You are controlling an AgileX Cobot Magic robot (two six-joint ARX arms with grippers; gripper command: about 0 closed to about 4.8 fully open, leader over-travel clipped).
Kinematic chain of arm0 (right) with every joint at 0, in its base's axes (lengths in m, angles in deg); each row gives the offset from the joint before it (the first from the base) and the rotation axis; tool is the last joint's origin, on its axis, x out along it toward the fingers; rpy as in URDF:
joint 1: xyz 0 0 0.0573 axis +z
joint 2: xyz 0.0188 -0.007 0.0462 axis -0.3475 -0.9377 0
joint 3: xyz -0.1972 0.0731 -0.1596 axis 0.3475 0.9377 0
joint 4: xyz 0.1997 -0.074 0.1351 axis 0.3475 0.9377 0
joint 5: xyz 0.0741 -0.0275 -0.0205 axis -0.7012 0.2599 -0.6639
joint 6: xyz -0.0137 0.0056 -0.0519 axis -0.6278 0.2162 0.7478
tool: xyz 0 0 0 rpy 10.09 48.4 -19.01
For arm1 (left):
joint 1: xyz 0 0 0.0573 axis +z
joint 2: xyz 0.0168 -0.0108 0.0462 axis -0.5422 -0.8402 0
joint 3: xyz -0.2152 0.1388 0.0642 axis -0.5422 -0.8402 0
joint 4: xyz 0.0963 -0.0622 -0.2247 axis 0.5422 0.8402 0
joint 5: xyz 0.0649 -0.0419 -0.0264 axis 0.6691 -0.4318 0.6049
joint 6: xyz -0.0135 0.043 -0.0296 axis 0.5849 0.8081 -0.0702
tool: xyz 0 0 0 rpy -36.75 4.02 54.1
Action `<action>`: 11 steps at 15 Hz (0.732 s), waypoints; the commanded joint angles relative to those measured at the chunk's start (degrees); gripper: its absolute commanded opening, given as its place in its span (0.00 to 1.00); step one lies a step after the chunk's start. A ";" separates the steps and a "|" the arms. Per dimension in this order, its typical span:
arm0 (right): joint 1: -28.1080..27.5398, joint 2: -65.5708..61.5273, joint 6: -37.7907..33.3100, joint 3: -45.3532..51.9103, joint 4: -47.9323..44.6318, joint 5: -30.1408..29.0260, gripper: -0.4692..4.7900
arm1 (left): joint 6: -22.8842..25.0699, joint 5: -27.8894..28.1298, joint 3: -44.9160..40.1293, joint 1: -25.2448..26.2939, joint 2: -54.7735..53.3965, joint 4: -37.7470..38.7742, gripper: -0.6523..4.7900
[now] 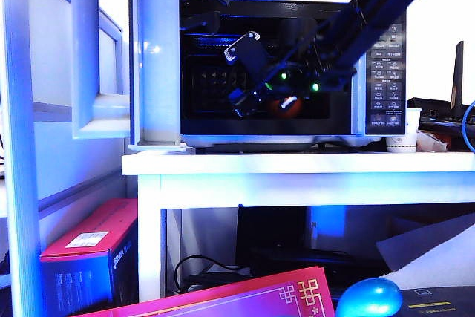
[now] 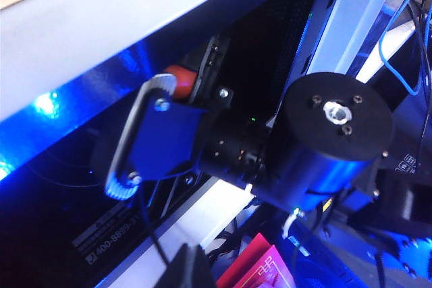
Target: Open the microwave door, place the orange inside the microwave, then close the microwave door.
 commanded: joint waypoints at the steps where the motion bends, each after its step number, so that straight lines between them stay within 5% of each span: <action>1: 0.37 2.32 -0.42 -0.24 2.71 1.51 1.00 | -2.91 -0.92 -0.90 -0.09 -0.96 6.56 0.11; 11: 0.39 13.35 -2.03 -0.24 34.21 2.75 1.00 | -2.95 -0.90 -0.90 -0.07 -0.96 6.14 0.11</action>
